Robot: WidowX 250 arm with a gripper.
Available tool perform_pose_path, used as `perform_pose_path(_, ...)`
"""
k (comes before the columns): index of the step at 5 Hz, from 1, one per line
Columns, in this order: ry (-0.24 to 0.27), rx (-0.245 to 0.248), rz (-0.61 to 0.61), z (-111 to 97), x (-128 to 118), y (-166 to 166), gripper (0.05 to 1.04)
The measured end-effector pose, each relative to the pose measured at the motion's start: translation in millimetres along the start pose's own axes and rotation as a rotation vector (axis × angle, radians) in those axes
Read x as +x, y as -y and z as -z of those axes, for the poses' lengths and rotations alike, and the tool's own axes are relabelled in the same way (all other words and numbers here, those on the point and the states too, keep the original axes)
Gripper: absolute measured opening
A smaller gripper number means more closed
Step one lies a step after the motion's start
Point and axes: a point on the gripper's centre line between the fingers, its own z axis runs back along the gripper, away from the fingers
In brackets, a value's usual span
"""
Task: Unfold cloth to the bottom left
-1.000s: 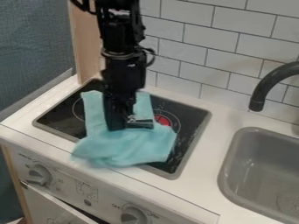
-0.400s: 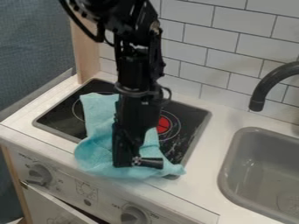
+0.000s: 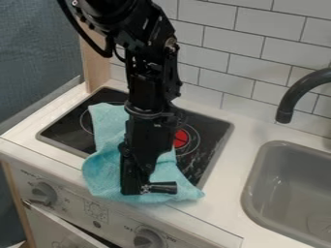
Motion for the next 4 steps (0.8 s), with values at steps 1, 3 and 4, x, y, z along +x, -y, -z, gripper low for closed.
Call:
perform_pose_path(1, -0.005, -0.015, 0.010, 0, -1, 2, 0.490)
perform_pose_path(3, 0.008, -0.051, 0.003, -4, 0, 3, 1.014)
perform_pose_path(4, 0.057, -0.043, -0.006, -23, 4, 0, 1.009)
